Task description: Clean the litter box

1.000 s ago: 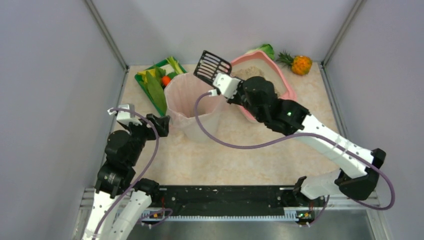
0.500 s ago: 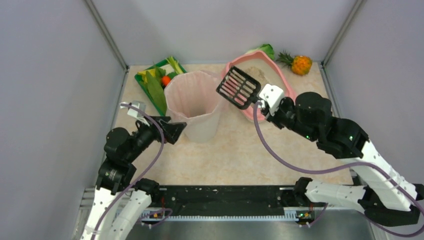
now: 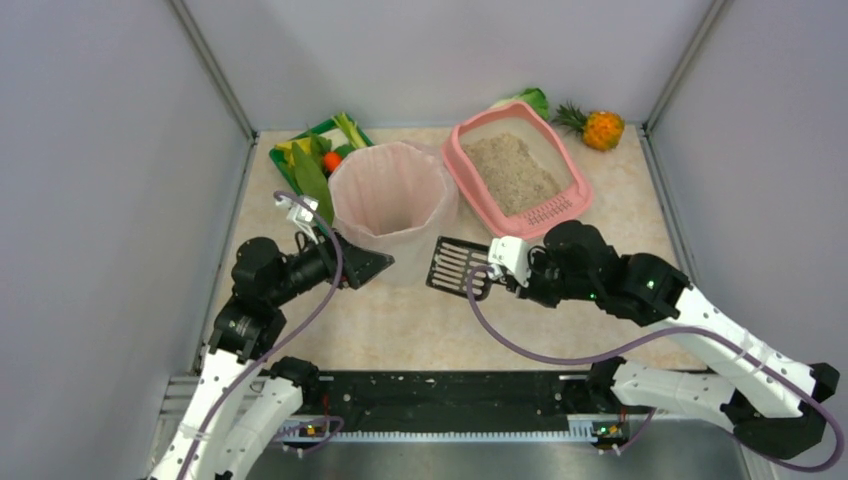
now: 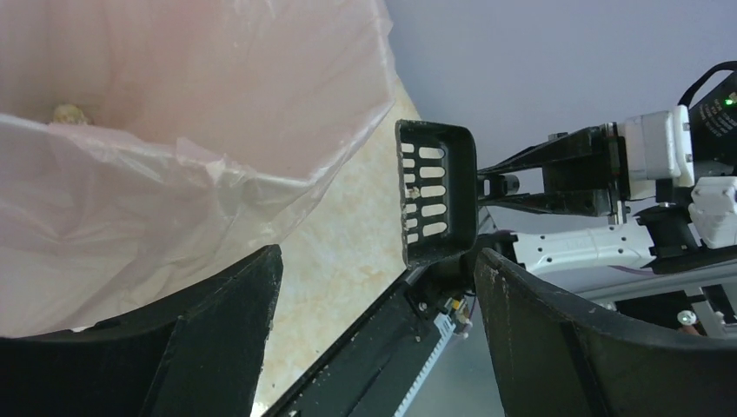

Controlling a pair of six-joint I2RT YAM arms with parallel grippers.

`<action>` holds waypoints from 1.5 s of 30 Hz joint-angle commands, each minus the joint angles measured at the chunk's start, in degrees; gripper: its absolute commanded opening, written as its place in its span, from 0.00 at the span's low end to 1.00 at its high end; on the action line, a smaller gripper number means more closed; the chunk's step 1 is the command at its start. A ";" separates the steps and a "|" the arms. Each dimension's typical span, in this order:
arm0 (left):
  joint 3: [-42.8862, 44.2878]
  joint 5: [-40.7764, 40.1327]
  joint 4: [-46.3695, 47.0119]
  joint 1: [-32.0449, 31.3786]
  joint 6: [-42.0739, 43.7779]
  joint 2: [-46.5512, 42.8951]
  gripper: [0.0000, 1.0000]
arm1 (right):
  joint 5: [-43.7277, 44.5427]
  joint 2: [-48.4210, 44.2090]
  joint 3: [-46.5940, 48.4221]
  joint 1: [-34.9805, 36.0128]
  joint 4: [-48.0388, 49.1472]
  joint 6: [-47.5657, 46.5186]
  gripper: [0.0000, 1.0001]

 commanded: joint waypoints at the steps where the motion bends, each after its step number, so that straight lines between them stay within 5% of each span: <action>1: -2.63 3.19 5.79 -0.93 -6.43 0.87 0.85 | -5.27 -1.90 -0.21 -0.01 2.37 -0.69 0.00; 11: -3.36 -5.96 3.68 -13.12 -7.12 0.29 0.77 | -6.61 1.83 0.08 5.57 8.37 2.96 0.00; 27: -4.52 -7.50 -1.96 -15.28 -5.21 0.22 0.50 | -1.97 6.76 3.09 8.66 10.19 5.68 0.00; 34: -4.99 -7.54 -2.55 -15.96 -5.10 0.56 0.31 | -0.98 8.30 3.99 10.16 10.40 6.69 0.00; 39: -5.10 -9.38 -4.09 -16.07 -5.66 -0.99 0.00 | -0.79 8.62 3.67 10.70 11.07 7.45 0.00; 45: -8.95 -10.12 0.08 -16.08 -12.41 -4.41 0.00 | -2.86 3.78 -1.46 10.67 17.63 7.74 0.29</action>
